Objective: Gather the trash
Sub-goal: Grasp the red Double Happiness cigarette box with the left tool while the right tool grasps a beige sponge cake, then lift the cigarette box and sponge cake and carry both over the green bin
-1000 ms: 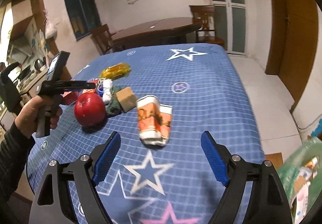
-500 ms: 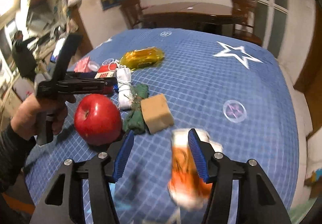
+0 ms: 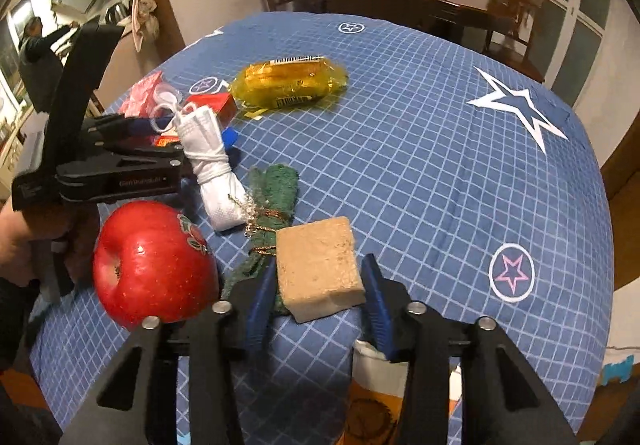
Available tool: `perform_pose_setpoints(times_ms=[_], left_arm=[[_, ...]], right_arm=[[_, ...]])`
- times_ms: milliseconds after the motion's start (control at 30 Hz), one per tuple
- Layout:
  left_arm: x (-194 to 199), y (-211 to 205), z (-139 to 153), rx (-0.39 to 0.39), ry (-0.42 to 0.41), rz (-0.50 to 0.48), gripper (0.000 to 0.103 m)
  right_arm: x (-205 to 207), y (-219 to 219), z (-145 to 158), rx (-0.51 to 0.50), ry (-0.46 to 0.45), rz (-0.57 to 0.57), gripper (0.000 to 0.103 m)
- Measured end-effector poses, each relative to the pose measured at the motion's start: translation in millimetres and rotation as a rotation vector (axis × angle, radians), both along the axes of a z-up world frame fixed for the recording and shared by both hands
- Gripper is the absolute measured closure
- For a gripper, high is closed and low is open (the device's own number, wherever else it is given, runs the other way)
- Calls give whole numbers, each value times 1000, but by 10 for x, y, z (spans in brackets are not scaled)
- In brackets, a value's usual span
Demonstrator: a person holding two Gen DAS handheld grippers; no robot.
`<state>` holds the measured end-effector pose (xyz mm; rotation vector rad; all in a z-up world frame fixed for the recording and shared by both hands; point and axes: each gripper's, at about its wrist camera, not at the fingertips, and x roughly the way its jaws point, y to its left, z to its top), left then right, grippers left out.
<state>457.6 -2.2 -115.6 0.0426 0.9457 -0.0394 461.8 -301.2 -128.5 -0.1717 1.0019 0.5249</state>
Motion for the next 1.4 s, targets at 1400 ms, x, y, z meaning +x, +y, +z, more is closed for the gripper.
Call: perform_pose_setpoints(times_ms=[1400], left_arm=[[-1933, -131, 959, -116, -370, -137, 44]], right_arm=[[-2319, -304, 1069, 115, -536, -319, 66]])
